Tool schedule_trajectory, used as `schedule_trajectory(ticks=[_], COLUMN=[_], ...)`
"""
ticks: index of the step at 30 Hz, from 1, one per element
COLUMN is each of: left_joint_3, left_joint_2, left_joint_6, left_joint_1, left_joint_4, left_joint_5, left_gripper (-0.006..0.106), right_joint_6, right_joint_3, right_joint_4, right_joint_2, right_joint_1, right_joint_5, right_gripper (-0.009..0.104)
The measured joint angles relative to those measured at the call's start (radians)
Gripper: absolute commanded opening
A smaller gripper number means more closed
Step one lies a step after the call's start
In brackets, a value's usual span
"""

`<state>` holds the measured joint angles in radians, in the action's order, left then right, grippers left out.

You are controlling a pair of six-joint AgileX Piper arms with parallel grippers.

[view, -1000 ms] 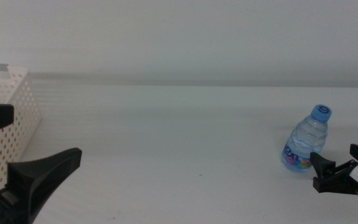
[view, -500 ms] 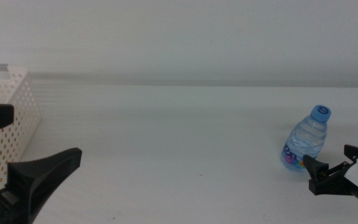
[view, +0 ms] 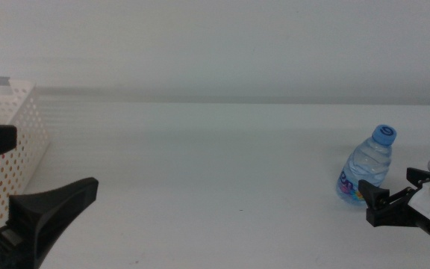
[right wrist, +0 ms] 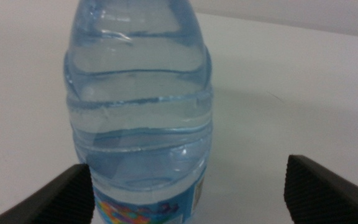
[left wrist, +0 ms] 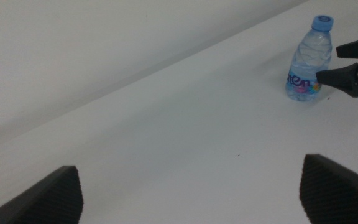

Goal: Use arms to grab the bottles and put them into the dustbin to the left of the table.

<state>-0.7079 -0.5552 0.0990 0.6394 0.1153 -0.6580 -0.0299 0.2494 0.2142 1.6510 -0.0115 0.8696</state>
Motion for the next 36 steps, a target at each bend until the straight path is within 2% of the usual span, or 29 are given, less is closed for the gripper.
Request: schedule_trajectory(ticks=[16,24,36], left_joint_3=[0.000,0.000,0.000], left_joint_2=[0.000,0.000,0.000], left_joint_6=[0.000,0.000,0.000], left_joint_1=[0.000,0.000,0.000], left_joint_4=[0.000,0.000,0.000], left_joint_5=[0.000,0.000,0.000], left_gripper=[0.094,0.094,0.094], right_joint_6=[0.036,0.042,0.038], right_joint_3=[0.055,0.098,0.170], right_joint_4=[0.038,0.040,-0.009], right_joint_2=[0.004,0.020,0.130], right_joint_1=[0.002,0.063,0.143], right_joint_5=[-0.013,-0.051,-0.051], right_gripper=[0.081,0.081,0.081])
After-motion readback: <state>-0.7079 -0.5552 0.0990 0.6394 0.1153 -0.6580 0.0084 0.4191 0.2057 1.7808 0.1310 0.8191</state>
